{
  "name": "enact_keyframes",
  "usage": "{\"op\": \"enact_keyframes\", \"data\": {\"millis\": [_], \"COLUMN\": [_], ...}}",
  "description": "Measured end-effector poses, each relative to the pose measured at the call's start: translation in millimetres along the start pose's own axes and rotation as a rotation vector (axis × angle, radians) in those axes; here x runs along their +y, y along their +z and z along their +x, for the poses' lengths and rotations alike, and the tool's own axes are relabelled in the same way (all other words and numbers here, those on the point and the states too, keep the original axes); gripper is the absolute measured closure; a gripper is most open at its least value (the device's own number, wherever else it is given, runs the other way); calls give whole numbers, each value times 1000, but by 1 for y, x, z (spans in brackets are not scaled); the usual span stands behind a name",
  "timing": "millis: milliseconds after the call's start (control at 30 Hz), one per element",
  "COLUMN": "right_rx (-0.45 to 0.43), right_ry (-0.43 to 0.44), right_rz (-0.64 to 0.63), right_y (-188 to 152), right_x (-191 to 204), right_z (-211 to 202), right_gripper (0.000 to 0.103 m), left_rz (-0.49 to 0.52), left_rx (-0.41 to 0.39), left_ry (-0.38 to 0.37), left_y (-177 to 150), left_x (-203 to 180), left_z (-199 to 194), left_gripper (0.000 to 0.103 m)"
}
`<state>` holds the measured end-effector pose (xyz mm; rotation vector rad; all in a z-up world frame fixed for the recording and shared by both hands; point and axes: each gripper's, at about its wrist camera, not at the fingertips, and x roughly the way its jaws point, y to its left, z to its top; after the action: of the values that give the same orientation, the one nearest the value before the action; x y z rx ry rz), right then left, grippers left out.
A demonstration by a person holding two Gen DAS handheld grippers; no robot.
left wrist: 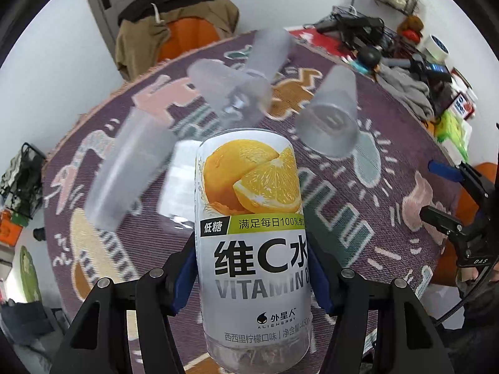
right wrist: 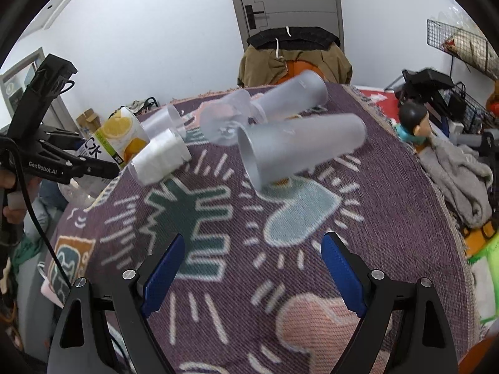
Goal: Flip cup upside down
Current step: 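Lift the Vitamin C bottle off the blanket with the left tool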
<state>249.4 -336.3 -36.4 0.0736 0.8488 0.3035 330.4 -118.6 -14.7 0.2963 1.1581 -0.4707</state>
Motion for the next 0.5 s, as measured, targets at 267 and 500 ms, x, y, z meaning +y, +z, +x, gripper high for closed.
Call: {"op": "enact_keyframes", "data": {"millis": [267,500], "right_rx": [-15,-15], "right_ry": [1,18], "right_rz": [2,7], "right_y": [-15,-22], "right_x": [-24,-38], "right_z": [-13,-13], "right_gripper": [14,14], "left_rz": [54,118], "left_rx": [51,106], "left_ry": [-37,-40], "left_y": [-6,-4], "left_x": [-39,-66], "left_z": [29,50], "left_gripper": [39,39]}}
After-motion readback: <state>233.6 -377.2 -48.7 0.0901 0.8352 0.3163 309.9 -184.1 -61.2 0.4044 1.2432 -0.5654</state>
